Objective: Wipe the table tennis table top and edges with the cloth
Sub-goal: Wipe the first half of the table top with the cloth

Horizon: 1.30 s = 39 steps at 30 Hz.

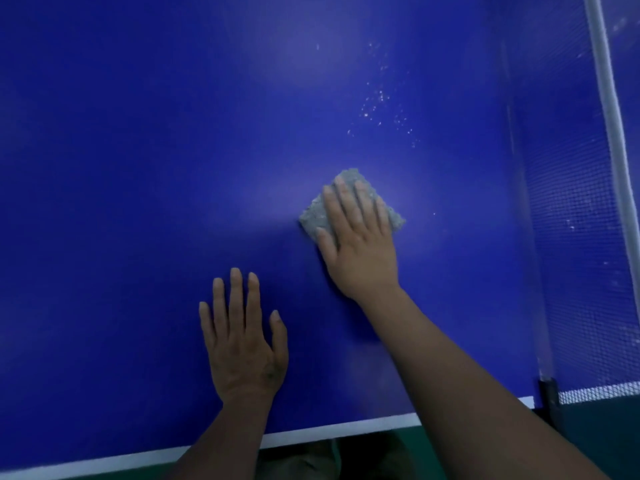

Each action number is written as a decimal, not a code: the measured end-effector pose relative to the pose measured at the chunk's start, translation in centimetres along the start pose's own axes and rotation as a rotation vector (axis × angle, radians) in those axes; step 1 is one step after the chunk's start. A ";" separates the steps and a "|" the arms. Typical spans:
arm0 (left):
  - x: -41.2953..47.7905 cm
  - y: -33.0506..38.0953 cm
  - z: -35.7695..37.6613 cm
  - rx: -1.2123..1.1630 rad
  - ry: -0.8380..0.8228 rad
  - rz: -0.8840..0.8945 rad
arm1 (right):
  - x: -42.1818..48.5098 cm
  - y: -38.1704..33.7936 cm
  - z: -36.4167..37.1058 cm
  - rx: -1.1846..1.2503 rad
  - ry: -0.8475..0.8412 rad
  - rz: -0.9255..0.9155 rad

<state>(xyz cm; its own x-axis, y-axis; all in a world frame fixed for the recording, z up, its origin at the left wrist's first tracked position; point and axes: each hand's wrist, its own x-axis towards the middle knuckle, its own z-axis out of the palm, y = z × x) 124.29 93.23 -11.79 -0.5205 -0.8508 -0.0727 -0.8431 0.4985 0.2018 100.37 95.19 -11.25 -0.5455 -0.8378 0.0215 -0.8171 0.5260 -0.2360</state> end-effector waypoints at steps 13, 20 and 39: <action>16.9 3.3 -3.0 -0.300 0.133 0.015 | 3.6 -1.6 -0.8 -0.077 -0.056 0.094; 25.0 3.5 -2.0 -0.054 0.120 0.034 | 11.1 -2.7 0.3 0.013 0.001 0.086; 25.1 3.7 -1.4 0.002 0.138 0.019 | 21.3 -3.2 0.3 0.002 -0.047 0.026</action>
<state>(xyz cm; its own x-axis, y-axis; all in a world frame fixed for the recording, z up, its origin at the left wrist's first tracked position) 108.26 73.49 -11.51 -0.5130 -0.8558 0.0658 -0.8335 0.5150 0.2001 91.37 75.61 -10.31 -0.5571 -0.8299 -0.0303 -0.8025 0.5473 -0.2376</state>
